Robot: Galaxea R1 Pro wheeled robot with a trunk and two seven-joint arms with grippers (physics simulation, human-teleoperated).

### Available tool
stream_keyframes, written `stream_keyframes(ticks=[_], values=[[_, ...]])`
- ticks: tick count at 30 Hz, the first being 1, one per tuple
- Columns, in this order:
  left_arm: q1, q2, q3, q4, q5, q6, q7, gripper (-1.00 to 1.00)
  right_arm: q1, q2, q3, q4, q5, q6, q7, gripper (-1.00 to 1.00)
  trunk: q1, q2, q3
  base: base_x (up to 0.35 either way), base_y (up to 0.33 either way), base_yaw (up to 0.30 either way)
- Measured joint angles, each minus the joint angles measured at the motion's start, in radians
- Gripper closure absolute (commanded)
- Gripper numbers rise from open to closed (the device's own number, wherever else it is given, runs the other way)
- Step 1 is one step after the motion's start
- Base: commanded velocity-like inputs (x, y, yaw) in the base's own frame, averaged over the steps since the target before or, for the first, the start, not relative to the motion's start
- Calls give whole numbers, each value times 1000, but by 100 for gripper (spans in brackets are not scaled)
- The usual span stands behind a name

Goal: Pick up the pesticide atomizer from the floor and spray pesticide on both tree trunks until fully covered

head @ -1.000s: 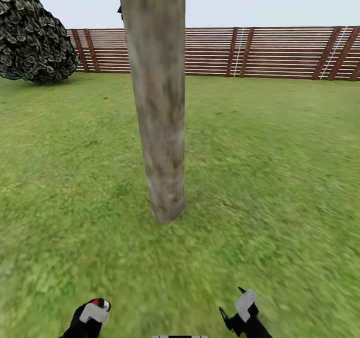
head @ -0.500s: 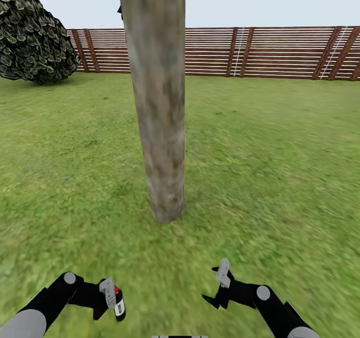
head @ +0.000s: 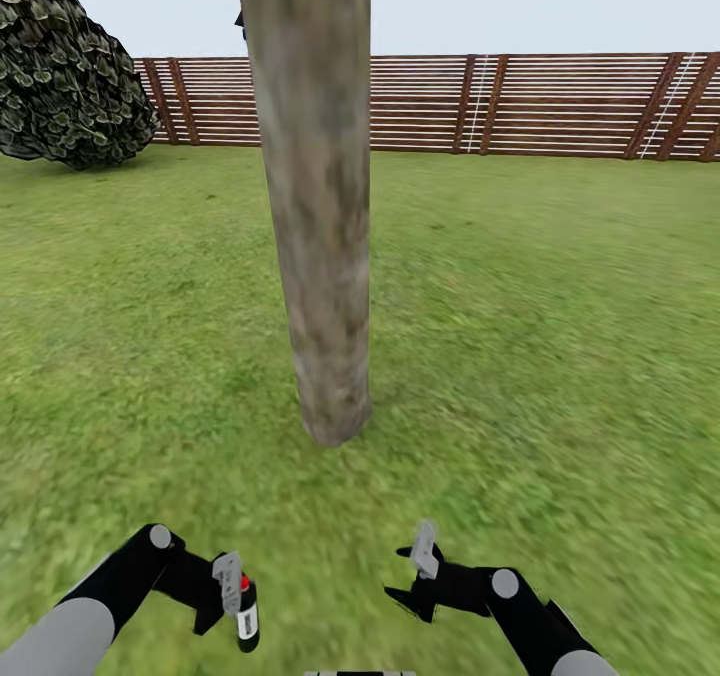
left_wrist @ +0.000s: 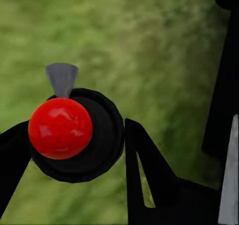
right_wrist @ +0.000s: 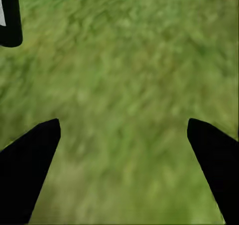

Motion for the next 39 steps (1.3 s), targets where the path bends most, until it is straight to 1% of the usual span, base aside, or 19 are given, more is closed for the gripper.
stream_keyframes(ticks=[2, 5, 7, 8, 9, 10, 11, 12, 13, 15, 16, 19, 20, 23, 26, 27, 31, 35, 39], values=[[0, -11, 0, -2, -11, 0, -15, 100, 0, 11, 27, 0, 0, 0, 0, 100, 0, 0, 0, 0, 0, 0], [0, -19, 1, -3, -18, -1, -23, 100, -1, 18, 97, -1, 0, 0, -1, 100, 0, 0, 0, 0, 0, 0], [0, -28, 0, -4, -19, -1, -25, 100, -1, 19, 118, -2, 0, 1, -1, 100, 0, 0, 0, 0, 0, 0], [0, -37, 0, -6, -20, -1, -25, 100, -2, 21, 125, -3, 0, 2, -1, 100, 0, 0, 0, 0, 0, 0], [0, -43, 0, -10, -21, -1, -26, 100, -2, 24, 128, -7, 0, 2, -2, 100, 0, 0, 0, 0, 0, 0], [0, -64, 0, -27, -51, 0, -26, 100, -7, 32, 132, -31, 0, 11, -3, 100, 0, 0, 0, 0, 0, 0], [0, -73, 0, -30, -68, 0, -26, 100, -9, 36, 132, -38, 0, 26, -3, 100, 0, 0, 0, 0, 0, 0], [0, -86, 0, -33, -89, 1, -26, 100, -11, 44, 133, -51, 0, 59, -2, 100, 0, 0, 0, 0, 0, 0], [0, -94, 1, -34, -100, 1, -26, 100, -13, 48, 133, -61, -1, 82, -2, 100, 0, 0, 0, 0, 0, 0], [0, -104, 1, -36, -111, 3, -26, 100, -14, 54, 133, -78, -2, 117, -2, 100, 0, 0, 0, 0, 0, 0], [0, -115, 1, -37, -115, 2, -25, 100, -15, 58, 133, -88, -3, 133, -2, 100, 0, 0, 0, 0, 0, 0], [0, -130, 1, -37, -119, 2, -25, 100, -15, 66, 133, -93, -3, 142, -1, 100, 0, 0, 0, 0, 0, 0], [0, -139, 1, -37, -119, 2, -25, 100, -15, 78, 134, -94, -3, 144, -1, 100, 0, 0, 0, 0, 0, 0], [0, -158, 0, -37, -125, 1, -25, 100, -15, 85, 134, -94, -2, 146, -1, 100, 0, 0, 0, 0, 0, 0], [0, -179, 0, -37, -149, 2, -21, 100, -15, 88, 134, -95, -3, 146, -1, 100, 0, 0, 0, 0, 0, 0], [0, -189, 0, -37, -164, 3, -18, 100, -15, 89, 134, -95, -3, 146, -1, 100, 0, 0, 0, 0, 0, 0], [0, -202, 1, -38, -185, 6, -7, 100, -15, 104, 134, -101, -4, 146, -1, 100, 0, 0, 0, 0, 0, 0], [0, -205, 2, -38, -187, 8, 40, 100, -15, 116, 134, -108, -4, 145, -1, 100, 0, 0, 0, 0, 0, 0], [0, -206, 2, -37, -187, 8, 54, 100, -15, 123, 135, -110, -5, 144, -1, 100, 0, 0, 0, 0, 0, 0]])
